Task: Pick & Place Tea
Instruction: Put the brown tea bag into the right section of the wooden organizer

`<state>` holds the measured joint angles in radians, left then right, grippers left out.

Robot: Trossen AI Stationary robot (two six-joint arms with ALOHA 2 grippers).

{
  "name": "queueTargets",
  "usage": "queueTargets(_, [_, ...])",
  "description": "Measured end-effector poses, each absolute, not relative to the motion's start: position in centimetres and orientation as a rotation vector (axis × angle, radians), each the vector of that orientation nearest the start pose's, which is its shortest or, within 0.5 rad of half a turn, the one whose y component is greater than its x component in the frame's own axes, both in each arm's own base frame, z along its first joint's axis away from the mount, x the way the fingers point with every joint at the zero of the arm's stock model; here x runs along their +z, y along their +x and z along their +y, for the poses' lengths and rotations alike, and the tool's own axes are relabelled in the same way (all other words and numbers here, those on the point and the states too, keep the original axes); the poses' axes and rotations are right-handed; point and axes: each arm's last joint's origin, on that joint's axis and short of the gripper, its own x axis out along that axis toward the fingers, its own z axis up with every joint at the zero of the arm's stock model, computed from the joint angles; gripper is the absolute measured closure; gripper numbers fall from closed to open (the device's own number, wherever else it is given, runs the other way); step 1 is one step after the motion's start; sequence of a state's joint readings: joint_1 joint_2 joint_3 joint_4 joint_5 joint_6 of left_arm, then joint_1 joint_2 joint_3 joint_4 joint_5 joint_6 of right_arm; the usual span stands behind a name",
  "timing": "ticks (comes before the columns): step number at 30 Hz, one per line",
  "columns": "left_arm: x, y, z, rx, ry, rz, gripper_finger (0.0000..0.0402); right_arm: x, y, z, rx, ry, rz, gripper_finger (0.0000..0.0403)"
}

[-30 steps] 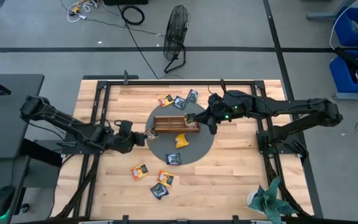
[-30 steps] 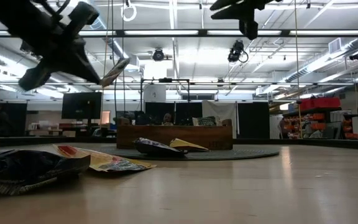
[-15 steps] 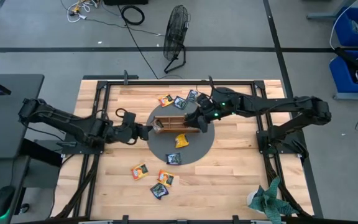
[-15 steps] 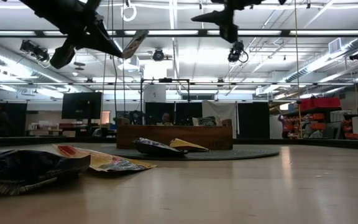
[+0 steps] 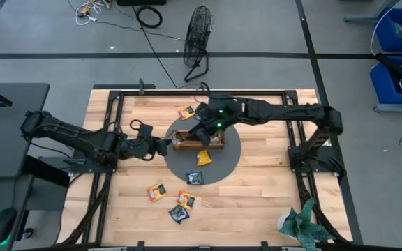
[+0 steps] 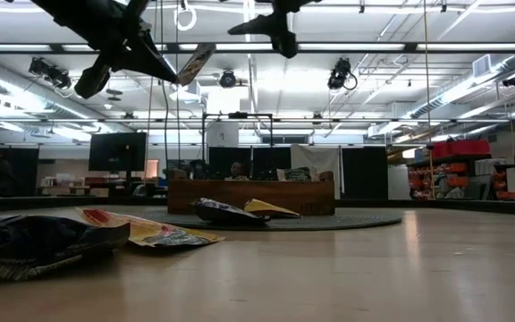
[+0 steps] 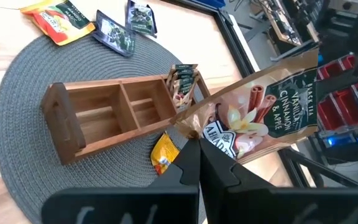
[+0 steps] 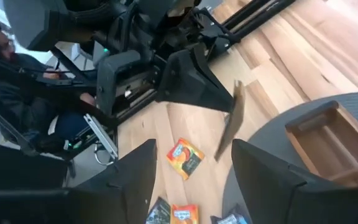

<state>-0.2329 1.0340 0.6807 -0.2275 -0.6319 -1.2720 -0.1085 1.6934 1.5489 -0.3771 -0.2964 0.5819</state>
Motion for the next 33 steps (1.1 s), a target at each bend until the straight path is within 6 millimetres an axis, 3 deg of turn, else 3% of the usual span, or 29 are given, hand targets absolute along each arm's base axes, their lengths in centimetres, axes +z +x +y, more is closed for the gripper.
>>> queueTargets(15, [25.3, 21.1, -3.2, 0.644, -0.986, 0.192, 0.0402, 32.0, 41.2, -3.1, 0.039, 0.677, 0.592, 0.0188])
queueTargets(26, [25.5, 21.2, -3.3, 0.631, -0.995, 0.181, 0.0402, 30.2, 42.0, -3.3, -0.008, 0.687, 0.637, 0.0189])
queueTargets(33, [25.5, 21.2, -3.3, 0.629, -0.995, 0.181, 0.0402, 30.4, 42.0, -3.5, -0.037, 0.673, 0.615, 0.0244])
